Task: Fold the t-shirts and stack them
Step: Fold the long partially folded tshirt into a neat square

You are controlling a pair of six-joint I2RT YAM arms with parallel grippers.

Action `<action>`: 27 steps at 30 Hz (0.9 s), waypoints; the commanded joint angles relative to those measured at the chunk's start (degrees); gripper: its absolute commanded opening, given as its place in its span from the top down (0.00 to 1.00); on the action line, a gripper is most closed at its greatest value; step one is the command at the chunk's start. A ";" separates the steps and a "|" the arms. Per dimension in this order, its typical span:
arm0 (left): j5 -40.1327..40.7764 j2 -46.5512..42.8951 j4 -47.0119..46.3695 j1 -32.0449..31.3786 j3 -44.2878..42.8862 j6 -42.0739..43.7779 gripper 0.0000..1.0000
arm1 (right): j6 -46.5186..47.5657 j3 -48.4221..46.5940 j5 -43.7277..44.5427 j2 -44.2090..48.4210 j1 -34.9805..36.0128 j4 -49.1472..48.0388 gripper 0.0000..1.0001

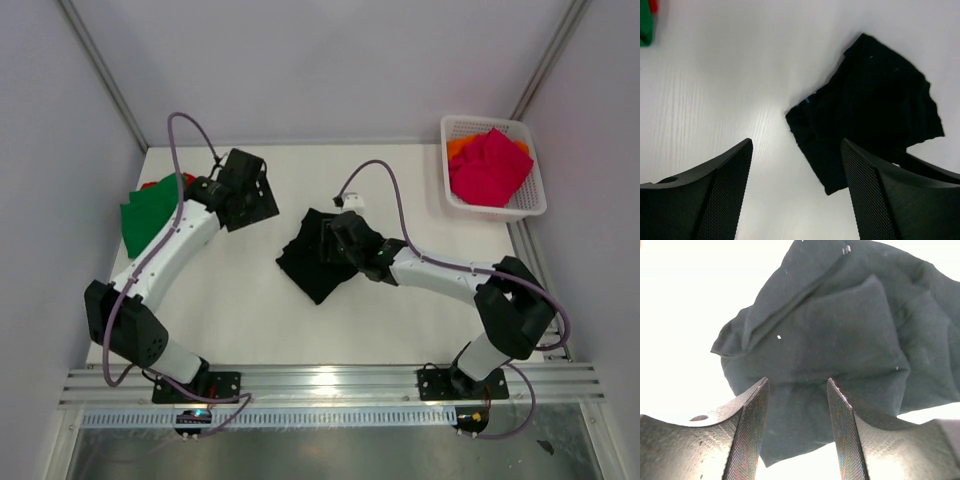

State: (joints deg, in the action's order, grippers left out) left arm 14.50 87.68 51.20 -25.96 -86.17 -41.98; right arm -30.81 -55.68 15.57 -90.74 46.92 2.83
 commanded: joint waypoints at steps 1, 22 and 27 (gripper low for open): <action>-1.76 -0.14 -0.76 -0.15 7.58 -5.57 0.27 | 2.94 -4.08 2.36 2.67 0.37 -0.90 0.45; -3.08 -18.24 -23.41 -4.01 40.18 -24.99 0.27 | 9.10 -17.00 0.51 -7.96 0.46 -1.07 0.45; -0.35 -18.08 -29.66 -8.84 42.93 -27.02 0.27 | 8.83 -18.15 1.04 -8.40 0.37 -0.98 0.45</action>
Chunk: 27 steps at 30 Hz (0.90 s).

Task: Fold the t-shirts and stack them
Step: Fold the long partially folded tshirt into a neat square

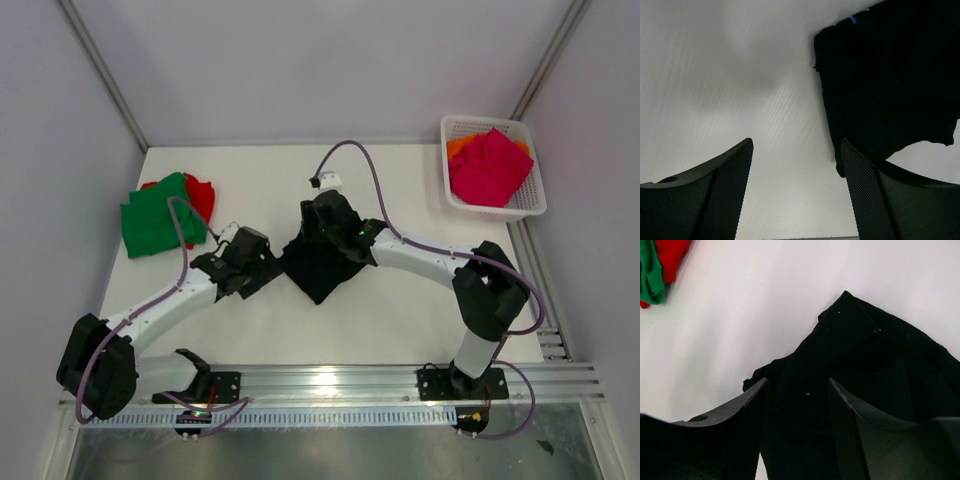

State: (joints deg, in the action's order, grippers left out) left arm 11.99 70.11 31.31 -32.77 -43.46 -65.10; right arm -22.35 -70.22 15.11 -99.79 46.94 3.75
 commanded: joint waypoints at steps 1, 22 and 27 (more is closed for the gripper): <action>1.90 -0.06 -10.82 -2.38 0.57 -4.15 0.27 | 0.38 -3.53 1.67 0.73 0.35 -1.90 0.45; -0.74 15.23 -18.83 -8.53 -4.08 -4.86 0.27 | -0.33 1.22 4.05 5.13 -0.09 -1.46 0.45; -1.79 19.09 -20.15 -9.50 -6.19 -4.77 0.27 | -0.77 1.75 4.05 6.01 -0.27 -1.29 0.45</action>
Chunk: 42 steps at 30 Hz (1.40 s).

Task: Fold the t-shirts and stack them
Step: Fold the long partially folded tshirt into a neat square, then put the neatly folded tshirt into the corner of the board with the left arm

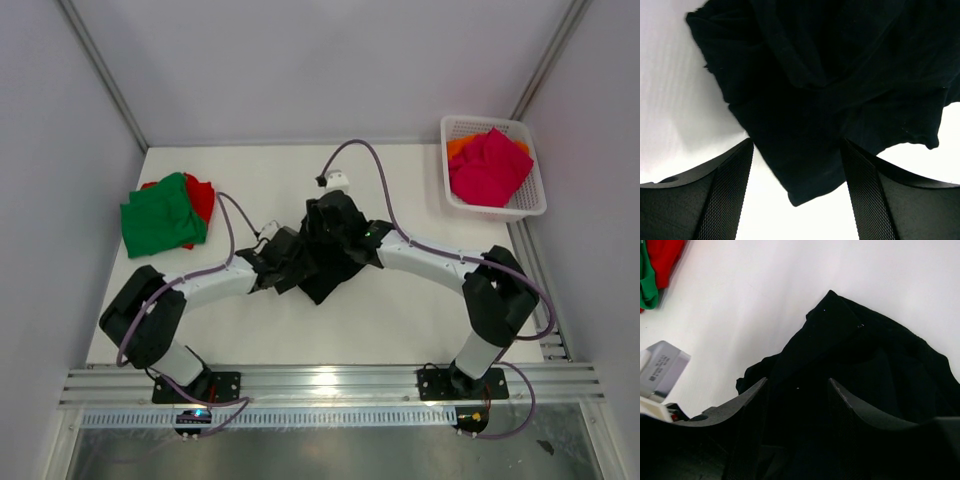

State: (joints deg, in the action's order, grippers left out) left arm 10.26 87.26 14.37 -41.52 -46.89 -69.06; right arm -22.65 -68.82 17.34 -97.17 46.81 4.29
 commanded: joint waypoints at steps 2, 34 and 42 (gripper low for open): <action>-0.24 2.99 -3.12 -1.20 -3.90 -0.64 0.28 | -0.29 0.87 2.08 4.08 -0.14 -1.75 0.45; 0.37 5.46 5.32 -4.18 -5.40 -2.05 0.27 | -1.87 5.45 0.67 6.37 -1.72 -3.15 0.45; 1.51 6.51 5.14 -4.10 -4.26 -2.49 0.27 | -2.83 6.33 0.23 5.85 -2.07 -3.42 0.45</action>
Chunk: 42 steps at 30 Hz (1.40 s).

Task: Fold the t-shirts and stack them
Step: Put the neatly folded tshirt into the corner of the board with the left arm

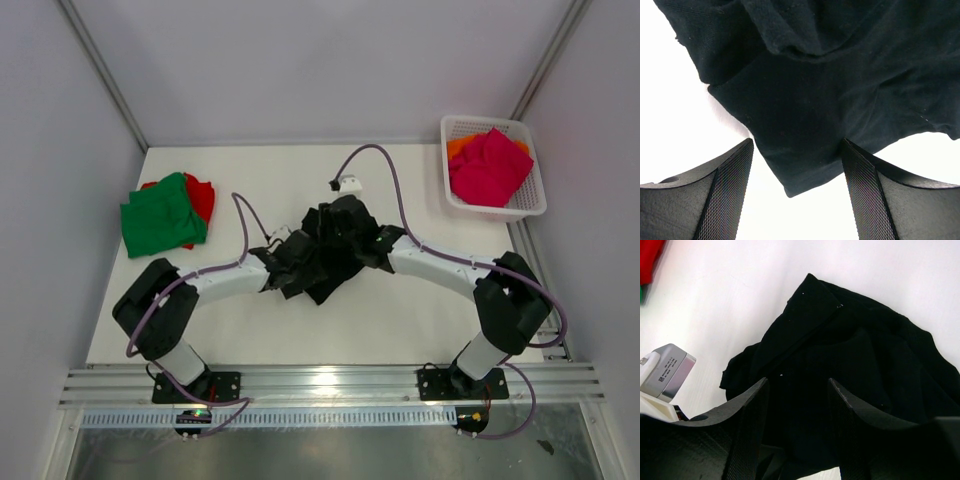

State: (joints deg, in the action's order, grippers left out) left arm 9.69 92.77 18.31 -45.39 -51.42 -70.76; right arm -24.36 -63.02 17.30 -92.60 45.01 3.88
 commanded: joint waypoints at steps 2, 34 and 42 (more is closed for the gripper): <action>2.61 2.23 0.86 -0.32 -0.08 -0.26 0.27 | -1.22 0.71 0.28 1.28 -0.37 -3.00 0.45; 19.14 9.09 30.47 8.54 -29.44 25.14 0.82 | -0.34 2.73 1.77 4.79 -1.77 -1.42 0.45; 16.68 11.81 31.97 18.39 -34.62 35.41 0.81 | 0.36 4.48 1.60 6.11 -2.65 -1.24 0.45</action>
State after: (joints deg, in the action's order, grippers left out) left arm 25.06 103.90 49.19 -29.98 -82.24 -42.02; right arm -24.69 -59.57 18.06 -90.11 42.87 4.40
